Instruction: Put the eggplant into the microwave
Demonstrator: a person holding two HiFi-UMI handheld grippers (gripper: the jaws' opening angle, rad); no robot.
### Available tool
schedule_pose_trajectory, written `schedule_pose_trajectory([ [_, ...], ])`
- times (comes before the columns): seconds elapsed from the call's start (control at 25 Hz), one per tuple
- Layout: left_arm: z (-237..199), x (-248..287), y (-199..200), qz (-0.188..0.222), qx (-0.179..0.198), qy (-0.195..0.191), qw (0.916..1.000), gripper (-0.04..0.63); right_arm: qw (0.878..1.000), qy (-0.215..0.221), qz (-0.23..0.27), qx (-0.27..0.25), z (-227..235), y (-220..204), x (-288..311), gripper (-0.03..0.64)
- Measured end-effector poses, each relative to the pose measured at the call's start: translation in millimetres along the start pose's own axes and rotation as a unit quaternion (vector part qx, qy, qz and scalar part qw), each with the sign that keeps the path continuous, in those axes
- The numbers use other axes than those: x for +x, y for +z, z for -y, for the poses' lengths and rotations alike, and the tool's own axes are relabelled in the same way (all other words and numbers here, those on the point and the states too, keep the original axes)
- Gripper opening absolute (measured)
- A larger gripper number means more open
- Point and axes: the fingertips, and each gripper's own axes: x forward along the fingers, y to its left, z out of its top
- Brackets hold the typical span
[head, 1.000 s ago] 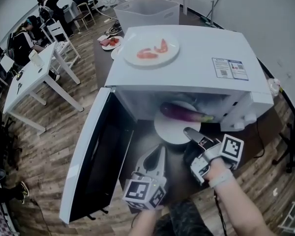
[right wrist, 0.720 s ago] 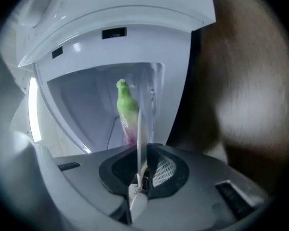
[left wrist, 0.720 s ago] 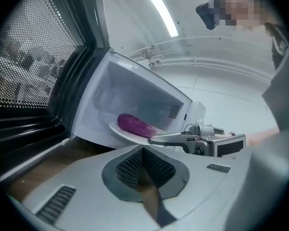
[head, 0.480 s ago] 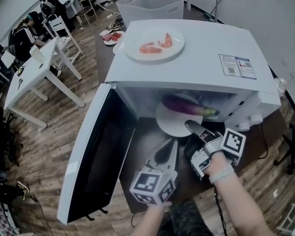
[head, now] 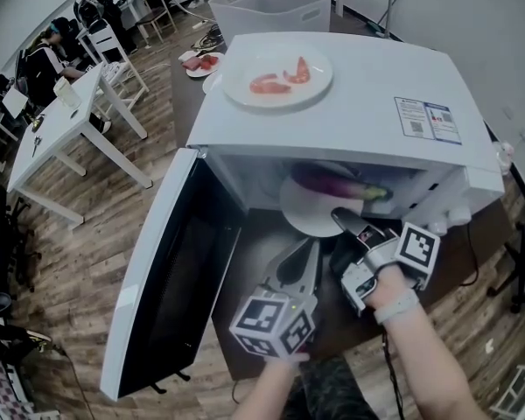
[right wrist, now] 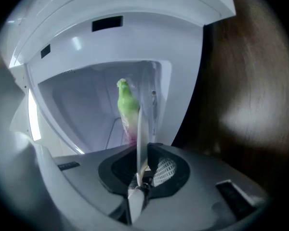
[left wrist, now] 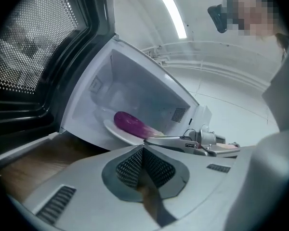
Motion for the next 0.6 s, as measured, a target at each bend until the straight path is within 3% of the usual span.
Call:
schedule_pose_trajectory([
  [0.6, -6.3, 11.7, 9.0, 0.008, -0.039, -0.005, 0.9992, 0.005, 0.996, 0.029, -0.041, -0.070, -12.0, -1.6, -7.4, 0.110],
])
